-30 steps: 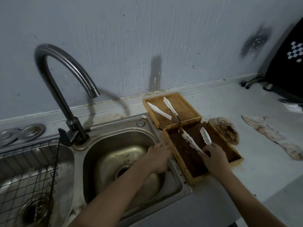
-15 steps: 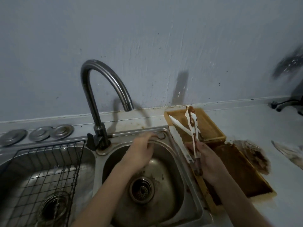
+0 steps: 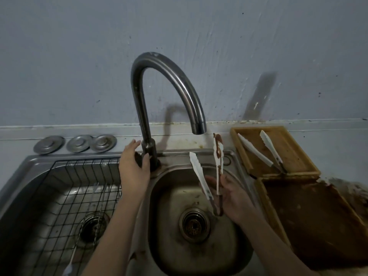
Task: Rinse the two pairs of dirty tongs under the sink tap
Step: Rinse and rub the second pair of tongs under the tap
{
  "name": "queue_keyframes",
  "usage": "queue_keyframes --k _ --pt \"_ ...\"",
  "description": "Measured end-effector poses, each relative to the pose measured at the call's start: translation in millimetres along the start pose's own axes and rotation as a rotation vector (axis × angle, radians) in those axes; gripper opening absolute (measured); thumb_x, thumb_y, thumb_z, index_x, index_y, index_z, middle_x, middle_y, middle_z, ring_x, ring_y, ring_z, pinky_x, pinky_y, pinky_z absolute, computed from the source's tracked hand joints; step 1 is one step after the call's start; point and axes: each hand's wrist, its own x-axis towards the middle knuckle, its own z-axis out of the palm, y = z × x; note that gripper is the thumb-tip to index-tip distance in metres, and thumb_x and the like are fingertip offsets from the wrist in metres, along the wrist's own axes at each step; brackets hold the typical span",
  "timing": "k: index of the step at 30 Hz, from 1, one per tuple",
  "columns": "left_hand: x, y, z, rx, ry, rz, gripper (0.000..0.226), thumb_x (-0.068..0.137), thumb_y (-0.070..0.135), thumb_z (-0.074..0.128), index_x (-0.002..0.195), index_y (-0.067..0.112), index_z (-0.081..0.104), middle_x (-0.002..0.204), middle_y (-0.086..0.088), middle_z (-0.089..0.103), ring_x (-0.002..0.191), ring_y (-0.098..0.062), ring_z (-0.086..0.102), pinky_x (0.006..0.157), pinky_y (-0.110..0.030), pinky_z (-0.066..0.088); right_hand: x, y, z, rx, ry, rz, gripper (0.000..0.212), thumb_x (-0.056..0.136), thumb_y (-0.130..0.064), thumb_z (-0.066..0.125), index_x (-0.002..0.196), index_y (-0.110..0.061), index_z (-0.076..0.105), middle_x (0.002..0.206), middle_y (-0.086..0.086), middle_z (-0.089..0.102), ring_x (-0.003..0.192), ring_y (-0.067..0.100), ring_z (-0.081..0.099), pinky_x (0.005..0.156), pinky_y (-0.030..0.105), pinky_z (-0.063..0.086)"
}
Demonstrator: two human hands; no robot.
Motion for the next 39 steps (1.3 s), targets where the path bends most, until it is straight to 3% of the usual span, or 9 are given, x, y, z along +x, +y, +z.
queue_keyframes --k 3,6,8,11,19,24,31,36,39 --pt "2.7 -12.7 2.9 0.025 -0.020 -0.040 0.010 0.090 0.014 0.057 0.098 0.011 0.062 0.085 0.000 0.064 0.081 -0.025 0.063 0.071 -0.022 0.040 8.4 3.0 4.2 0.018 -0.018 0.032 0.022 0.095 -0.019 0.041 0.103 -0.003 0.054 0.102 0.016 0.069 0.076 0.031 0.067 0.064 0.043 0.057" --pt "5.4 -19.1 2.9 0.061 -0.031 -0.021 0.011 0.092 0.020 0.054 0.082 0.015 0.054 0.069 0.005 0.057 0.064 -0.017 0.056 0.059 -0.021 0.034 13.5 5.1 6.4 0.009 -0.015 0.029 0.024 0.095 -0.019 0.041 0.101 0.000 0.056 0.092 0.014 0.072 0.071 0.028 0.069 0.063 0.040 0.057" --pt "5.6 -23.7 3.0 0.054 -0.046 -0.019 0.015 0.092 0.018 0.053 0.078 0.018 0.047 0.065 0.006 0.053 0.058 -0.011 0.050 0.053 -0.012 0.033 17.2 7.5 7.2 -0.020 -0.005 0.002 0.024 0.094 -0.017 0.042 0.091 -0.004 0.062 0.086 0.011 0.074 0.068 0.025 0.069 0.062 0.038 0.057" --pt "4.7 -29.5 4.2 0.032 -0.061 -0.038 0.017 0.091 0.015 0.052 0.076 0.017 0.044 0.065 -0.001 0.053 0.057 -0.011 0.047 0.053 -0.011 0.034 19.0 10.1 10.7 -0.059 -0.003 -0.017 0.030 0.092 -0.014 0.045 0.072 -0.013 0.068 0.077 0.006 0.074 0.065 0.020 0.068 0.061 0.036 0.056" --pt "1.2 -33.5 2.3 -0.032 -0.049 -0.036 0.019 0.089 0.009 0.052 0.073 0.014 0.044 0.060 -0.014 0.053 0.055 -0.022 0.044 0.050 -0.018 0.030 19.3 12.9 13.0 -0.051 -0.002 -0.026 0.012 0.084 -0.012 0.052 0.072 -0.010 0.055 0.079 0.005 0.071 0.067 0.022 0.059 0.059 0.036 0.054" --pt "-2.0 -33.7 3.7 -0.101 -0.049 -0.080 0.019 0.091 0.011 0.051 0.073 0.009 0.044 0.063 -0.025 0.053 0.057 -0.025 0.044 0.052 -0.027 0.031 17.5 15.8 12.3 -0.027 -0.020 -0.035 0.007 0.074 -0.014 0.057 0.069 -0.010 0.057 0.079 0.007 0.070 0.069 0.021 0.060 0.071 0.040 0.049" --pt "-6.3 -38.5 2.6 -0.140 -0.039 -0.078 0.022 0.091 0.015 0.050 0.071 0.021 0.044 0.065 -0.015 0.054 0.056 -0.015 0.044 0.049 -0.013 0.034 14.7 16.3 15.4 -0.005 -0.027 -0.044 0.011 0.078 -0.009 0.054 0.068 -0.009 0.056 0.075 0.006 0.071 0.072 0.019 0.061 0.077 0.040 0.047" --pt "-8.7 -39.2 2.5 -0.174 -0.016 -0.087 0.022 0.091 0.016 0.051 0.072 0.024 0.045 0.071 -0.025 0.058 0.061 -0.027 0.050 0.054 -0.037 0.041 9.8 15.1 19.7 -0.004 -0.030 -0.045 0.021 0.084 -0.004 0.050 0.065 -0.009 0.057 0.078 0.009 0.068 0.073 0.020 0.060 0.076 0.038 0.046" --pt "-9.5 -39.6 2.1 -0.195 0.000 -0.078 0.030 0.092 0.013 0.051 0.069 0.031 0.044 0.069 -0.024 0.056 0.059 -0.020 0.047 0.053 -0.022 0.037 7.0 15.2 20.9 -0.006 -0.033 -0.046 0.025 0.088 -0.003 0.048 0.066 -0.009 0.058 0.077 0.008 0.069 0.070 0.018 0.062 0.076 0.037 0.047"
